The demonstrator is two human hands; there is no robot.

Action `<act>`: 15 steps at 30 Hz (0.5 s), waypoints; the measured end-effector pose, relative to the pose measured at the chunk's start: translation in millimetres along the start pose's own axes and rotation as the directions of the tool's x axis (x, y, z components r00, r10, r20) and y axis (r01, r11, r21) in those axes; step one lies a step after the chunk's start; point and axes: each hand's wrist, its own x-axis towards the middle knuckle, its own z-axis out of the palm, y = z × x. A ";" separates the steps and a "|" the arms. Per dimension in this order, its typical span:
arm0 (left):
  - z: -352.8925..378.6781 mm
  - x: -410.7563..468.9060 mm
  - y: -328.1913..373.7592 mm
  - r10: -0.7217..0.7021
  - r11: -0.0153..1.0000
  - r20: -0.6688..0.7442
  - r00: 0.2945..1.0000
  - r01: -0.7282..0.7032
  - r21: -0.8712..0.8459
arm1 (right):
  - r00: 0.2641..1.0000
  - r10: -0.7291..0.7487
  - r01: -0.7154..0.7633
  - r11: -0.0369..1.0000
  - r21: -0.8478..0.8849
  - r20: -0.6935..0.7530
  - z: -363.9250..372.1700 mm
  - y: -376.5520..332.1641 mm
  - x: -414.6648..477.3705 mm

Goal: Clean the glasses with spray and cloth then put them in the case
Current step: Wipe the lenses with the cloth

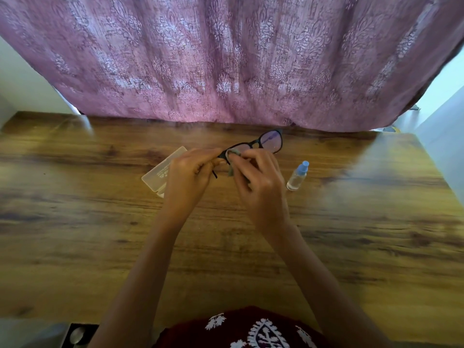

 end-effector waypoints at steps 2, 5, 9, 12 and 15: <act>-1.6 0.9 0.3 0.006 1.000 -0.007 1.000 -0.006 -0.002 | 0.999 0.033 -0.033 0.999 -0.005 -0.023 -0.7 4.0 6.0; -2.7 0.5 -3.8 -0.015 1.000 -0.032 0.999 0.016 0.008 | 0.995 0.084 -0.086 0.996 -0.016 -0.061 -3.0 11.3 7.3; -3.0 -1.3 -7.6 -0.070 0.997 -0.063 0.996 0.072 0.020 | 0.996 0.082 -0.083 0.996 -0.015 -0.047 -5.4 12.8 -5.7; -1.8 -0.8 -2.1 -0.042 0.999 -0.054 0.998 0.042 -0.001 | 1.000 0.012 -0.012 1.000 -0.005 0.000 -2.9 3.4 -12.5; 1.6 -1.6 -1.9 -0.037 0.999 -0.026 0.999 0.037 0.011 | 1.000 -0.021 0.021 1.000 -0.013 0.010 0.1 -1.0 -4.8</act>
